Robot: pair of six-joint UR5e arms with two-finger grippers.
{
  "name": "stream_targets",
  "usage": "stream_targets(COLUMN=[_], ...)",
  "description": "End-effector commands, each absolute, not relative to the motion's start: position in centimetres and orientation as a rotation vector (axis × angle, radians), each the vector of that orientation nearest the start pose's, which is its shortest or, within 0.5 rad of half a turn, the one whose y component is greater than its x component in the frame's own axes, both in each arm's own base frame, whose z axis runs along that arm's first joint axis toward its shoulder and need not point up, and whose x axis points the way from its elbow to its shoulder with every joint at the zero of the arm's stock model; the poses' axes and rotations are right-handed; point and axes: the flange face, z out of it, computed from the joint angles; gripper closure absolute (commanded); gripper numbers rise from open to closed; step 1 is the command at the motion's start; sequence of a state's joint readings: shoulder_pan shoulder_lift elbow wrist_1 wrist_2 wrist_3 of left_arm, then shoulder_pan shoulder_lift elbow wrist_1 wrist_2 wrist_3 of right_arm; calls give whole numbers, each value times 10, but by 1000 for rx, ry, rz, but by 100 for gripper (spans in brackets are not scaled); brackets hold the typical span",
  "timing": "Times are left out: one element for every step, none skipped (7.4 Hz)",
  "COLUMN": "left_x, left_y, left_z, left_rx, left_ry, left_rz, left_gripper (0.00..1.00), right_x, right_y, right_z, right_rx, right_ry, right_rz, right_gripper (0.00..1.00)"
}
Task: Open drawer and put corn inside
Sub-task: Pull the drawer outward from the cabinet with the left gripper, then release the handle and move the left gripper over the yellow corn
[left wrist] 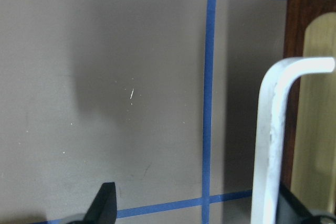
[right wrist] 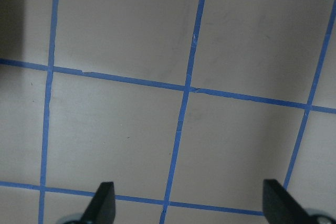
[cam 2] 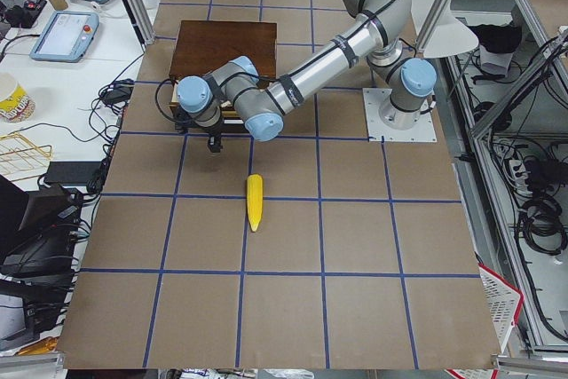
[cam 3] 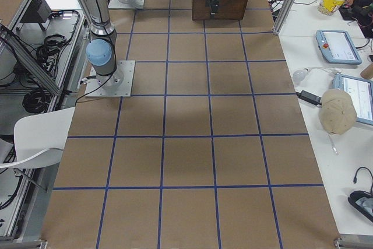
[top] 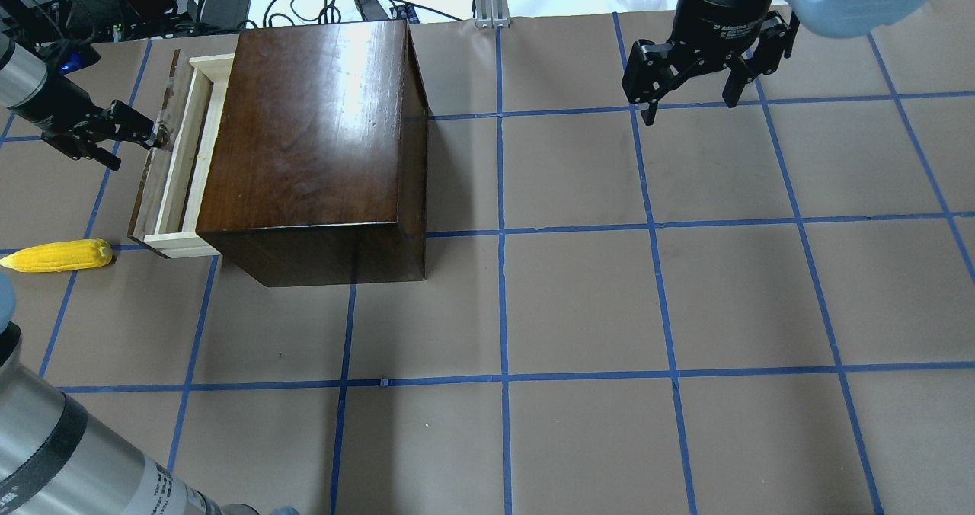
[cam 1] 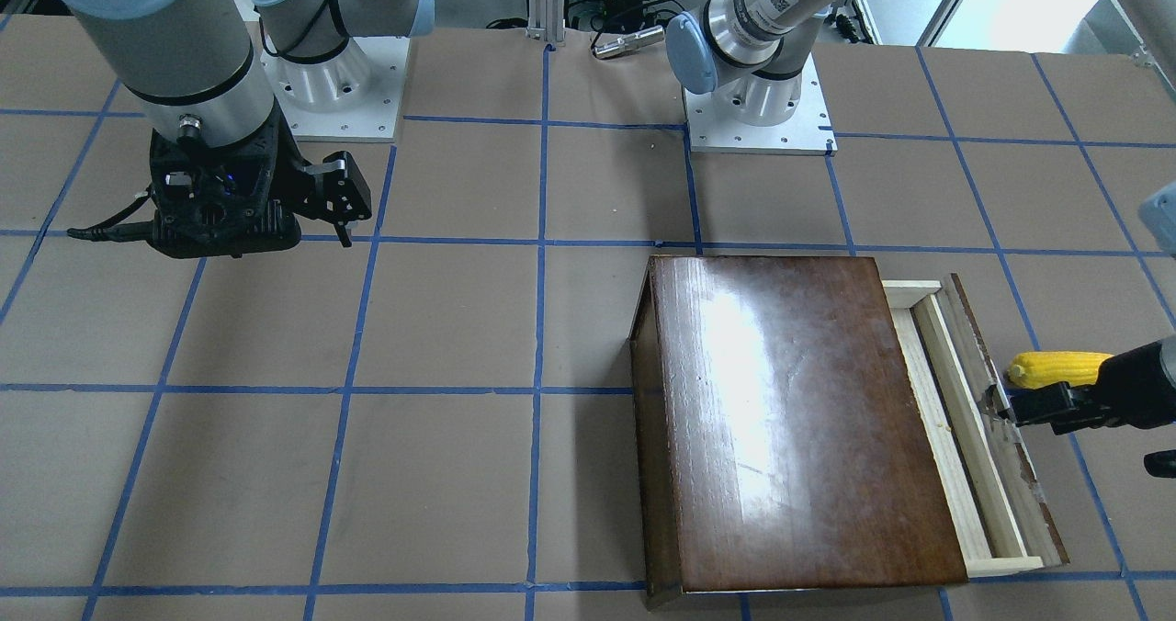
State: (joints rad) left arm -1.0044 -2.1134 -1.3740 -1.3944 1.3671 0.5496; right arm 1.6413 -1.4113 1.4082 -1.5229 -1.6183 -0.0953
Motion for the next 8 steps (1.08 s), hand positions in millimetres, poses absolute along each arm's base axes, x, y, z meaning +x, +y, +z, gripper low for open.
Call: stream_targets(left_x=[236,236,236,236,237,238,236,237], left_y=[-646,-646,-646,-646,-648,-648,-648,-646], left_z=[280,281,281,282,292,309,317,326], left_rx=[-61,-58,-58,-58,-60,-56,-47,-32], left_ry=[3403,3403,3403,3402,3392,3381,3365,3352], left_rz=[58,56,56,54,28,0,-3,-19], left_gripper=[0,0,0,0,0,0,0,0], right_x=[167,167,167,167,167,167,167,167], right_y=[-544,-544,-544,-544,-544,-544,-544,-544], right_z=[479,479,479,479,479,479,479,479], right_rx=[-268,-268,-266,-265,-265,-265,-268,-265], right_ry=[3176,3176,3177,3177,3177,3177,3176,3177], right_rz=[72,74,74,72,72,72,72,72], right_gripper=[0,0,0,0,0,0,0,0])
